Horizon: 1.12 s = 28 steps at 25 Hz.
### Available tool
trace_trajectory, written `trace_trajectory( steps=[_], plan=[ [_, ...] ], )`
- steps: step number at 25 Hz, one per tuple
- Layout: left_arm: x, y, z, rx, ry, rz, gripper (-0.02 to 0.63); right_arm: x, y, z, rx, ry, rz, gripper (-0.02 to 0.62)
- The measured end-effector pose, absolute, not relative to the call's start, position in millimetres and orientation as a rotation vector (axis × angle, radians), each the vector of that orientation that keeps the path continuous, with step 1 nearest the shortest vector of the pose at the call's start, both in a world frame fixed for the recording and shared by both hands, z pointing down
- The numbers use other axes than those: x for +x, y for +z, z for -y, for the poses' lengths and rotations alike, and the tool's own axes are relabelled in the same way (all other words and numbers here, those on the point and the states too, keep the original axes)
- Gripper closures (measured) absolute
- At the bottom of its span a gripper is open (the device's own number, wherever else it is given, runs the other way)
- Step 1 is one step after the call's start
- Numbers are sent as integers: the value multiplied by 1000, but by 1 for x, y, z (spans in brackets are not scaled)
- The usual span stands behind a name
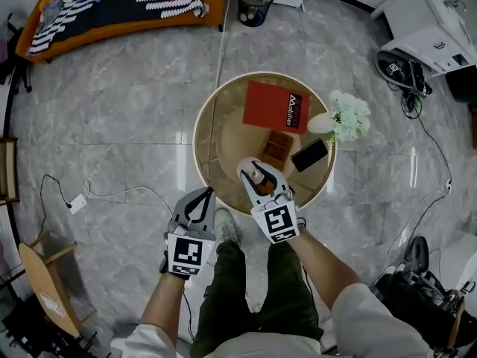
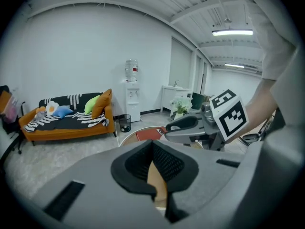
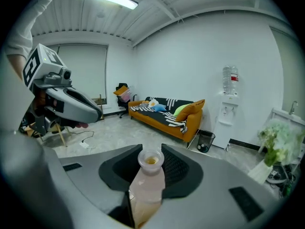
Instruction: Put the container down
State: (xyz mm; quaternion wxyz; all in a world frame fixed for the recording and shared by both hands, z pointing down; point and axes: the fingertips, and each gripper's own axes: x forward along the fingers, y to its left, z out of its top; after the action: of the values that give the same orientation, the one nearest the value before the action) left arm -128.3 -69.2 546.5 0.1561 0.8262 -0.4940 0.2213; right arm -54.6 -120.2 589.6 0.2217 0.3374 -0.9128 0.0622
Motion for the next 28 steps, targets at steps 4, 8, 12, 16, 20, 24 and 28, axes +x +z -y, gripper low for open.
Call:
trace_trajectory(
  steps=[4, 8, 12, 16, 20, 24, 28],
  plan=[
    [-129, 579, 77, 2321, 644, 1438, 598, -65, 631, 132, 891, 178, 2532, 453],
    [-127, 606, 82, 2283, 649, 1450, 598, -71, 669, 142, 853, 191, 2539, 453],
    [-126, 630, 81, 2251, 653, 1449, 598, -75, 699, 149, 830, 197, 2541, 453],
    [-130, 648, 76, 2227, 668, 1440, 598, -81, 724, 156, 820, 211, 2544, 453],
    [-133, 664, 72, 2205, 687, 1425, 598, -83, 744, 162, 808, 209, 2542, 453],
    [-136, 678, 66, 2183, 708, 1407, 598, -88, 758, 169, 809, 212, 2543, 453],
    [-142, 690, 64, 2172, 724, 1389, 598, -95, 768, 177, 813, 210, 2552, 453]
  ],
)
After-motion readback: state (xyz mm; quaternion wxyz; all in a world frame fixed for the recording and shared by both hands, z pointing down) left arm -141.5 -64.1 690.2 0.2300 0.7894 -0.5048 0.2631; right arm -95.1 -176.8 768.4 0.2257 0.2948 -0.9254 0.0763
